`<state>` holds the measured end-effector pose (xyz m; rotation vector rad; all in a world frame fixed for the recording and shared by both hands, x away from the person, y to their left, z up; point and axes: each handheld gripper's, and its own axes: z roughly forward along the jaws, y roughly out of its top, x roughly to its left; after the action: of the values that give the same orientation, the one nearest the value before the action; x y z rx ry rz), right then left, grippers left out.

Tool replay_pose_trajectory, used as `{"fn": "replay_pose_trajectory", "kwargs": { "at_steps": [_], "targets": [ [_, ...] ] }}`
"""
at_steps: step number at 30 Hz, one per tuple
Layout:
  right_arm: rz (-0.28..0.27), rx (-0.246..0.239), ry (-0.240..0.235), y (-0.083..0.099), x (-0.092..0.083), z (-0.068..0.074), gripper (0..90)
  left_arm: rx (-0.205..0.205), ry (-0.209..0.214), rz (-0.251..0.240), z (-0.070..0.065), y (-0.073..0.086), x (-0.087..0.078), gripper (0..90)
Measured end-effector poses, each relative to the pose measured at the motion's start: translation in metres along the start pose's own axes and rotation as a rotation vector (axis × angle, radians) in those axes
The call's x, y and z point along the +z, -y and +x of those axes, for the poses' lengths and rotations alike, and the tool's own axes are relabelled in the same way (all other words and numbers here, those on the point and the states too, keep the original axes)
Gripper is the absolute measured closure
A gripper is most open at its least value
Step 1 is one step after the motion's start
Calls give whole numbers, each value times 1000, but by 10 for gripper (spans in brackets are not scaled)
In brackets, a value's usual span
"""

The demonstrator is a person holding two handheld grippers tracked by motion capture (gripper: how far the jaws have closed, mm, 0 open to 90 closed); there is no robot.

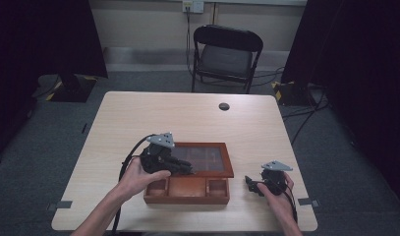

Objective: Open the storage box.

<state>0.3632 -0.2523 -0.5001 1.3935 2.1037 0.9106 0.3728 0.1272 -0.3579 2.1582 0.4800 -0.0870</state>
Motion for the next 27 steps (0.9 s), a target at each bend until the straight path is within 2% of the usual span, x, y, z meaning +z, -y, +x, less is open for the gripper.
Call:
{"fn": "replay_pose_trajectory", "kwargs": {
  "at_steps": [27],
  "targets": [
    [0,-2,-3,0,0,0,128,-14,-1,-3,5,-13,-6,808]
  ]
}}
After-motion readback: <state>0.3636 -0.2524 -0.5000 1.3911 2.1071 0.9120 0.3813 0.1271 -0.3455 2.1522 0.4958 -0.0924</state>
